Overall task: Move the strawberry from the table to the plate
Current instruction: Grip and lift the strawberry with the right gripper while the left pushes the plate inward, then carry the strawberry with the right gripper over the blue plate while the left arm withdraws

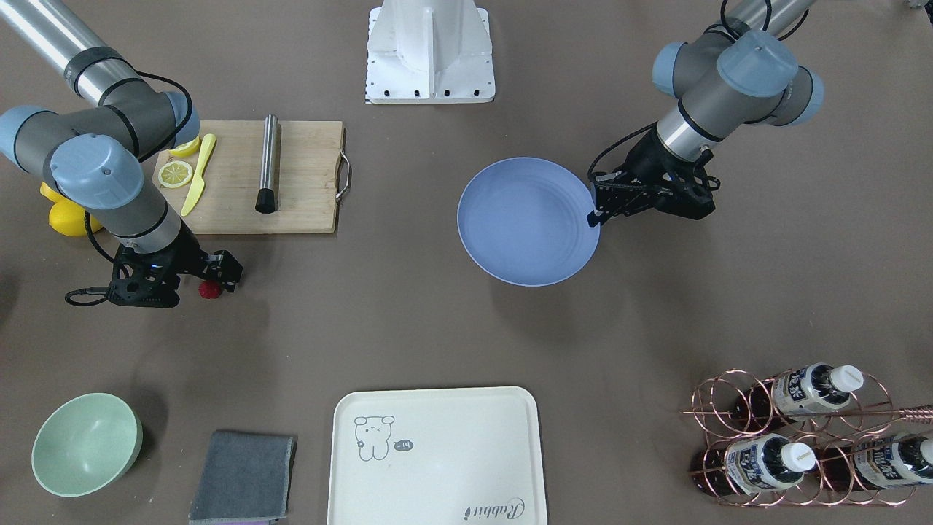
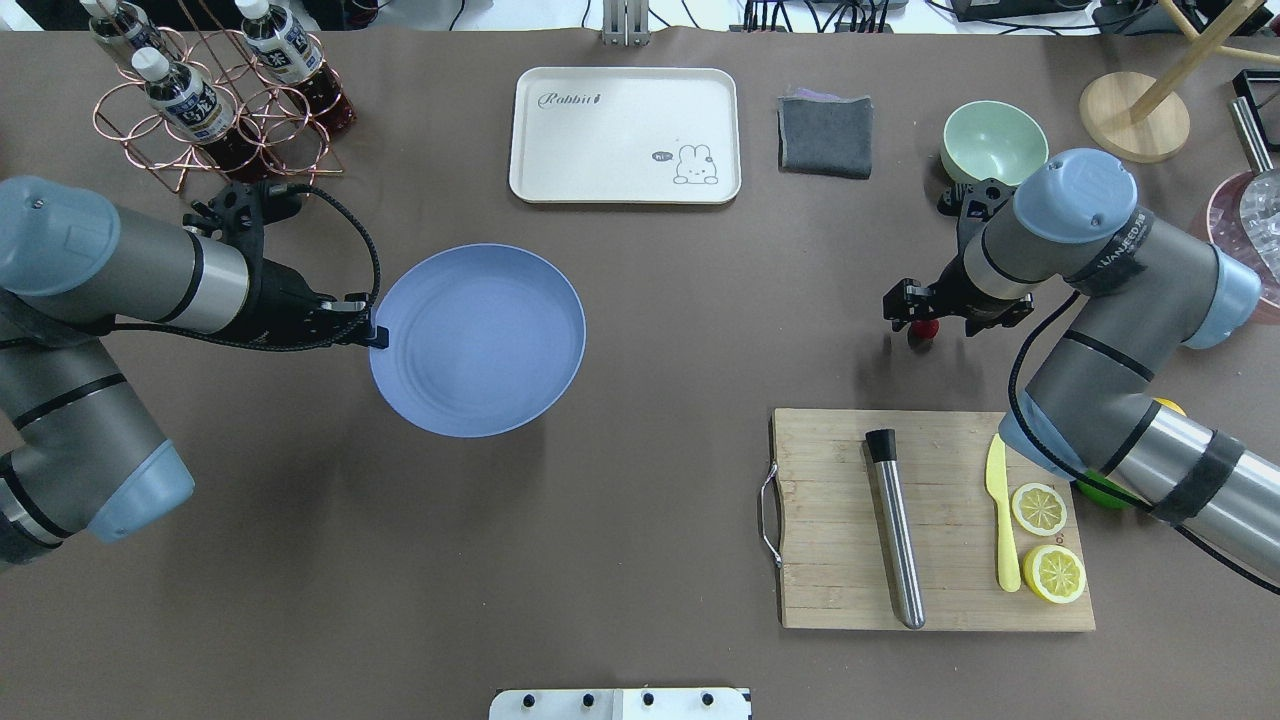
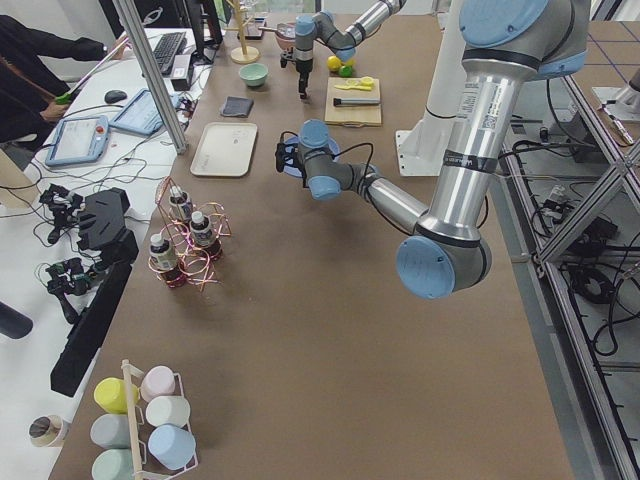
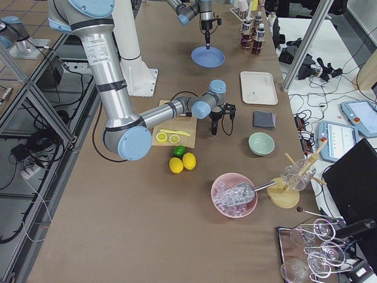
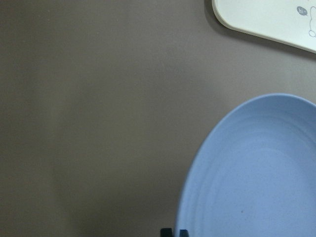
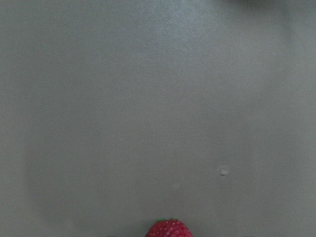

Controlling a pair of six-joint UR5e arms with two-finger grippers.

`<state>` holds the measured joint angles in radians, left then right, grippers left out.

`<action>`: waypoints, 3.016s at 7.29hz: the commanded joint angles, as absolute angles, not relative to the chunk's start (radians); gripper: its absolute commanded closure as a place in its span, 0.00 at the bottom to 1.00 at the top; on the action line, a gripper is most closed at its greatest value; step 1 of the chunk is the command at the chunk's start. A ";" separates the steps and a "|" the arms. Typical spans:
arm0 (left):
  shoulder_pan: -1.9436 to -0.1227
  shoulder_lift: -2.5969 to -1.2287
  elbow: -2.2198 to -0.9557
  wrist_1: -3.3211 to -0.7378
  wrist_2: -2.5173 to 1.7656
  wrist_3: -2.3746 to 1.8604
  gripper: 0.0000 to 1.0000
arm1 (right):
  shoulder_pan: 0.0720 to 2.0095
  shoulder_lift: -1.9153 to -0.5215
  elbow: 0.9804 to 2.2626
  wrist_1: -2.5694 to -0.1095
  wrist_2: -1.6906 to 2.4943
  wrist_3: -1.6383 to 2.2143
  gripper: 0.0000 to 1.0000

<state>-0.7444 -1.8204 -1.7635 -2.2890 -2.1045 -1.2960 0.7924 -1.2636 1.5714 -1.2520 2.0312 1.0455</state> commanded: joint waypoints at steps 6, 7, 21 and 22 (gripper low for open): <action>-0.530 -1.859 -1.772 -2.281 -1.895 -1.390 1.00 | 0.811 -1.250 1.650 -1.264 2.077 1.055 1.00; -0.464 -1.914 -1.769 -2.214 -1.823 -1.423 1.00 | 0.813 -1.233 1.651 -1.267 2.077 1.063 1.00; -0.819 -1.792 -1.773 -2.175 -1.884 -1.011 0.02 | 0.416 -0.887 1.712 -1.562 1.824 1.399 1.00; -0.859 -1.767 -1.772 -2.165 -1.938 -0.929 0.02 | 0.416 -0.878 1.680 -1.551 1.821 1.396 1.00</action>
<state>-0.8114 -1.8071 -1.7731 -2.1612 -1.8844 -1.0191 0.4233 -0.9048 1.7274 -1.5594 1.8327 1.3951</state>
